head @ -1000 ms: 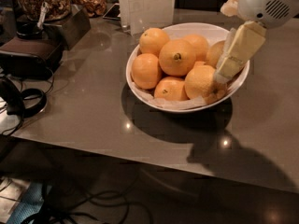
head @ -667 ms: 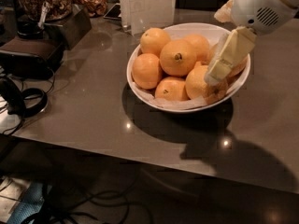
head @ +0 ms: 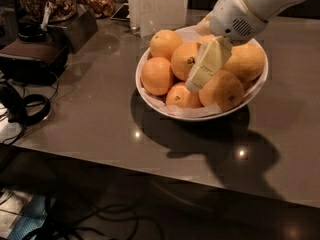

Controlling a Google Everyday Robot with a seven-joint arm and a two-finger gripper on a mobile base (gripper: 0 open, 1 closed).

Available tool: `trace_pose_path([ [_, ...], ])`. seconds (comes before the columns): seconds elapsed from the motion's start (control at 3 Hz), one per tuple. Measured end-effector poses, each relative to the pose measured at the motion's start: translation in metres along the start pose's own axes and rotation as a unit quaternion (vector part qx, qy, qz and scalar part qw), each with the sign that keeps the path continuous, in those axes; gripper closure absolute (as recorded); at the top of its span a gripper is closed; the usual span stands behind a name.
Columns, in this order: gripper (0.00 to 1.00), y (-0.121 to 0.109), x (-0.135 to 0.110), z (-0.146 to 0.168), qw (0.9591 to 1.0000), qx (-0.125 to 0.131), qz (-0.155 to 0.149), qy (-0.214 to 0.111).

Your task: Pick orange from white bowl

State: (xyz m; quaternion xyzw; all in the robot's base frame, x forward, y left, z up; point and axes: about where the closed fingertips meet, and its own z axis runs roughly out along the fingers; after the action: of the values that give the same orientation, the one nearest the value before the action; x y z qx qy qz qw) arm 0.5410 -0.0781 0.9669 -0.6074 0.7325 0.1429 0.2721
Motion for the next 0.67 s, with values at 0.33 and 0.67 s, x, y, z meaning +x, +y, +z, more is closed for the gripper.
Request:
trace_pose_path([
  [0.33, 0.0, 0.0, 0.0, 0.001, 1.0, -0.001, 0.0, 0.0],
  [0.67, 0.0, -0.004, 0.001, 0.015, 1.0, -0.002, 0.007, -0.006],
])
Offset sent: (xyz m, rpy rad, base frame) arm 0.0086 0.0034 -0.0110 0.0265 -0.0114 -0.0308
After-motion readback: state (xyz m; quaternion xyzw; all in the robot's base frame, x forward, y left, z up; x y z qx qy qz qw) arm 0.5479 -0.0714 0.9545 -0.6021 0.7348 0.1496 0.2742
